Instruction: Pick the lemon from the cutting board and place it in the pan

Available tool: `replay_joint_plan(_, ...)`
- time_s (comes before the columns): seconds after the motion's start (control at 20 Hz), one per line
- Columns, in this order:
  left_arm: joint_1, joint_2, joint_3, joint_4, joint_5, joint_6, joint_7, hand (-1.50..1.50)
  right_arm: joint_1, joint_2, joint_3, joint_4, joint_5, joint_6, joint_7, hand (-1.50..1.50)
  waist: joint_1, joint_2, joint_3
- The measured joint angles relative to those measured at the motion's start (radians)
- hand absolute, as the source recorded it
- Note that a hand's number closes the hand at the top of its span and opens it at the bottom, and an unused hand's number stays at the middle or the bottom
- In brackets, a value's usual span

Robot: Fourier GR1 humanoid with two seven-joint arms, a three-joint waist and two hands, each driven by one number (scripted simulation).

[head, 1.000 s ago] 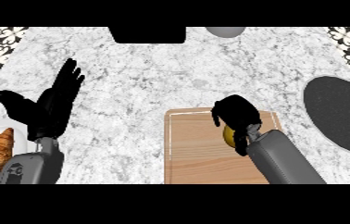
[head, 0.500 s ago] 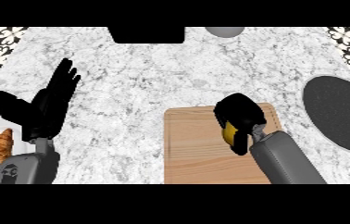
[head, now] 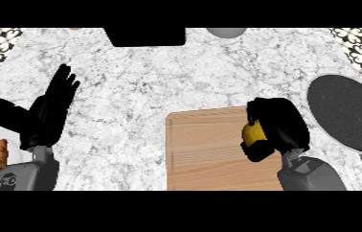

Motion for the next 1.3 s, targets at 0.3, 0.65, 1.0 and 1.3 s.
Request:
replay_joint_plan(0.3,0.01,-0.009,-0.01,-0.006,-0.005,-0.004,-0.007,0.0,0.038,-0.022,0.016,-0.332,0.11,0.045,0.153,1.5,0.005,0.0,0.0)
replay_joint_plan(0.65,-0.01,-0.01,-0.011,0.0,-0.012,-0.009,-0.002,0.0,-0.064,0.01,-0.053,-0.55,0.108,0.242,0.271,1.5,0.024,0.007,0.001)
replay_joint_plan(1.0,0.014,-0.02,-0.015,-0.016,-0.014,-0.018,-0.008,0.0,-0.098,-0.051,-0.326,-0.516,0.005,0.203,0.199,1.5,0.03,0.01,0.001)
replay_joint_plan(1.3,-0.021,-0.019,-0.005,-0.007,-0.011,-0.014,0.014,0.0,-0.076,-0.142,-0.582,-0.363,-0.121,0.081,0.036,1.5,0.029,0.012,0.002)
